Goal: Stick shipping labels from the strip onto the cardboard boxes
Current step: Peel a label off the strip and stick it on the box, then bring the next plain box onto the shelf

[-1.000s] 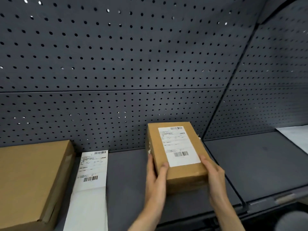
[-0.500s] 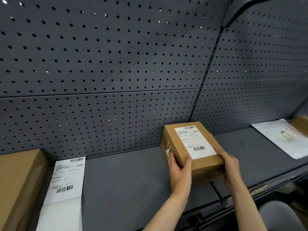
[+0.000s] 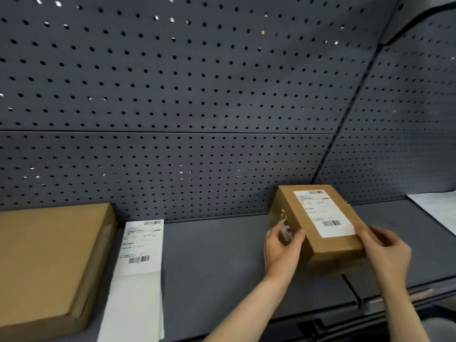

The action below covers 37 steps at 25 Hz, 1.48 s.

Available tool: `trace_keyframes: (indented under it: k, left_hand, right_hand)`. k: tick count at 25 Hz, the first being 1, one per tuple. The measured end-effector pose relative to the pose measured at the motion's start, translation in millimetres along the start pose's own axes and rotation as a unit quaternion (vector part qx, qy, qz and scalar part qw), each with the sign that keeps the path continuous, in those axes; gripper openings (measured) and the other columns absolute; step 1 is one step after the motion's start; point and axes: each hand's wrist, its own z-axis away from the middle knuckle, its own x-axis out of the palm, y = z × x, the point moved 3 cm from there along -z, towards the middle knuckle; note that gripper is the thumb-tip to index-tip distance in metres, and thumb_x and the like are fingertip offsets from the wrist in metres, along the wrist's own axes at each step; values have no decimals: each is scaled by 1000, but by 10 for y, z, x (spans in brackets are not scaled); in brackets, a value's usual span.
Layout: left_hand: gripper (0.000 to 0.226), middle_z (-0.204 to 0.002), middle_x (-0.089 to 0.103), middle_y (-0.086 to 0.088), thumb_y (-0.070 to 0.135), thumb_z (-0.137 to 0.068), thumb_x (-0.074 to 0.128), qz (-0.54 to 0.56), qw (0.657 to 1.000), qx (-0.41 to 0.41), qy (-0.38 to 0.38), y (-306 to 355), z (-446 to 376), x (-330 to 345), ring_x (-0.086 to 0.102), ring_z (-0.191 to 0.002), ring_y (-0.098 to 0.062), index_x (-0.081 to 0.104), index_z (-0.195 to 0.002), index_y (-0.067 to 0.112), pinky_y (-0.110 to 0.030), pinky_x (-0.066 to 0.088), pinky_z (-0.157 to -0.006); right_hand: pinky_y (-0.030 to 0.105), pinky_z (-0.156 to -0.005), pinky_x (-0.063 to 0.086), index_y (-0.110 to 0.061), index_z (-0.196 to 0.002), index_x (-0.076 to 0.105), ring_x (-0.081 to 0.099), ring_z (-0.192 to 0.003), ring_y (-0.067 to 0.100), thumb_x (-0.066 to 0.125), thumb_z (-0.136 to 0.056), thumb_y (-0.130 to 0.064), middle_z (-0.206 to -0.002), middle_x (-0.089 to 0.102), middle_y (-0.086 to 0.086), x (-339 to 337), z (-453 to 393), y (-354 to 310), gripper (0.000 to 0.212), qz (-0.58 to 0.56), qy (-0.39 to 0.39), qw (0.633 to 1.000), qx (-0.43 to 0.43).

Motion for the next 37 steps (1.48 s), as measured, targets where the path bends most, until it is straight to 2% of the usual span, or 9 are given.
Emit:
trace_keyframes:
  k: [3,5,10,15,17,22,30,34,37]
  left_hand:
    - [35,-119,58,12,33,-86,68,-148,987,60,4,245,175,-810,55,-113,-2,64,-120,27,-10,40,-85]
    - [29,-109,66,10,34,-82,65,-270,955,122,22,433,363,-1408,61,-102,-4,71,-109,23,-14,44,-82]
    - [31,-97,70,10,47,-81,56,-530,812,211,127,889,1002,-3205,64,-92,-12,70,-98,25,-34,55,-81]
    - [44,-111,64,7,53,-89,48,-670,685,221,182,1047,1586,-4884,60,-103,-14,68,-111,21,-32,50,-85]
    - [50,-121,63,5,58,-90,45,-700,660,200,186,994,1711,-5343,59,-110,-16,67,-117,20,-33,49,-88]
    - [51,-134,57,5,62,-92,39,-685,684,178,176,785,1881,-5828,52,-124,-15,63,-118,25,-32,52,-90]
    - [61,-159,22,22,72,-89,35,-569,790,157,166,545,1918,-5891,36,-139,-4,41,-140,38,-28,46,-102]
    - [72,-161,5,27,71,-85,45,-483,850,122,171,511,1942,-5855,25,-138,4,25,-148,41,-33,38,-109]
    - [97,-160,22,14,72,-79,55,-393,898,52,192,436,1929,-5893,31,-142,-11,7,-156,38,-35,32,-114]
  right_hand:
    - [49,-98,52,-9,-115,69,62,-112,34,81,-84,-25,-120,68,17,97,371,-301,37,52,63,993,-90]
    - [44,-93,51,-8,-109,71,63,-107,33,82,-84,-20,-115,69,16,309,713,-498,30,53,35,989,-131]
    - [52,-89,55,-11,-96,71,67,-96,33,87,-76,-11,-96,70,8,1464,2119,-798,26,108,-136,945,-279]
    - [23,-104,39,-15,-112,75,58,-109,6,72,-83,-46,-116,72,-5,2454,3586,-1125,42,106,-247,872,-408]
    - [26,-106,43,-15,-119,74,61,-118,11,63,-86,-57,-126,70,-4,2708,4034,-1282,55,133,-269,833,-465]
    - [43,-106,51,-14,-125,71,58,-130,17,57,-89,-62,-136,66,0,3052,4691,-1397,62,192,-277,767,-546]
    - [41,-106,50,-12,-124,71,58,-129,20,56,-92,-59,-134,67,4,3123,4792,-1409,59,226,-258,745,-572]
    - [43,-114,41,-20,-127,70,46,-141,20,59,-85,-64,-149,54,1,3099,4768,-1398,62,214,-271,797,-495]
    - [33,-119,32,-26,-135,61,30,-149,9,64,-76,-71,-164,29,-9,3075,4731,-1349,74,153,-308,857,-385]
